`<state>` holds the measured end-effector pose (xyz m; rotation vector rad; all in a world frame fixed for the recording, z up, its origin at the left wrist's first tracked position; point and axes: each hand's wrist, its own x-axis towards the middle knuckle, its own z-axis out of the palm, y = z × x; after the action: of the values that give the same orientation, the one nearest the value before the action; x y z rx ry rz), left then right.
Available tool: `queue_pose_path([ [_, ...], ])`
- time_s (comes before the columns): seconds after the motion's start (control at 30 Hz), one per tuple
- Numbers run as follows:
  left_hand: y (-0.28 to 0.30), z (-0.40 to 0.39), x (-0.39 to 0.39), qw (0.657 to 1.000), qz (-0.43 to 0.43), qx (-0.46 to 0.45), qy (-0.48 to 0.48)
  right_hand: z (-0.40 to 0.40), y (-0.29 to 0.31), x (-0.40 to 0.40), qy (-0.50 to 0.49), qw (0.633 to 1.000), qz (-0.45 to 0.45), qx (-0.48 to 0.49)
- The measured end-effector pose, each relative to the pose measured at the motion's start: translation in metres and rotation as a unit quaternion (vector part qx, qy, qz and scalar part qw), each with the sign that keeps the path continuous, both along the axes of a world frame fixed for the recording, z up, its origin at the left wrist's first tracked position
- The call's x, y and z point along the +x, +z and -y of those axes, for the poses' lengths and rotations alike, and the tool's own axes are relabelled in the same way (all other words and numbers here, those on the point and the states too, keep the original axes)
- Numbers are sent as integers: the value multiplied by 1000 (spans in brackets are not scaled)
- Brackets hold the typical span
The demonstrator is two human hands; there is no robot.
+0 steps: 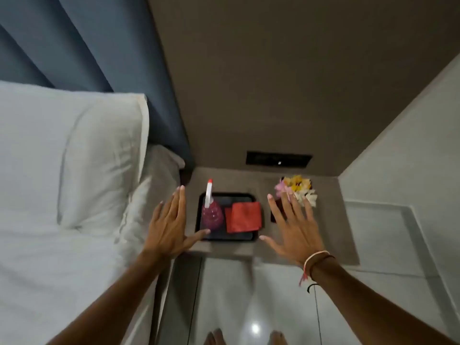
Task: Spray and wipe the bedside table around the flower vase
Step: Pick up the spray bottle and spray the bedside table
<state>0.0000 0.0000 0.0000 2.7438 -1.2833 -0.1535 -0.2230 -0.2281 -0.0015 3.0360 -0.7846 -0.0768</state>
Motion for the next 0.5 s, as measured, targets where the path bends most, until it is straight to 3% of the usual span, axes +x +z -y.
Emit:
queue_pose_path([
  [0.1, -66, 9, 14, 988, -145, -31, 33, -11, -64, 1, 4, 1000, -9, 10],
  [0.2, -121, 35, 27, 955, -271, -94, 80, -23, -132, -8, 3, 1000, -14, 19],
  [0.37, -163, 86, 46, 917, -289, -264, 73, -23, -200, -25, -71, 996, -39, 42],
  [0.5, -169, 119, 41, 899, -242, -357, 71, -21, -223, -51, -132, 989, -55, 47],
])
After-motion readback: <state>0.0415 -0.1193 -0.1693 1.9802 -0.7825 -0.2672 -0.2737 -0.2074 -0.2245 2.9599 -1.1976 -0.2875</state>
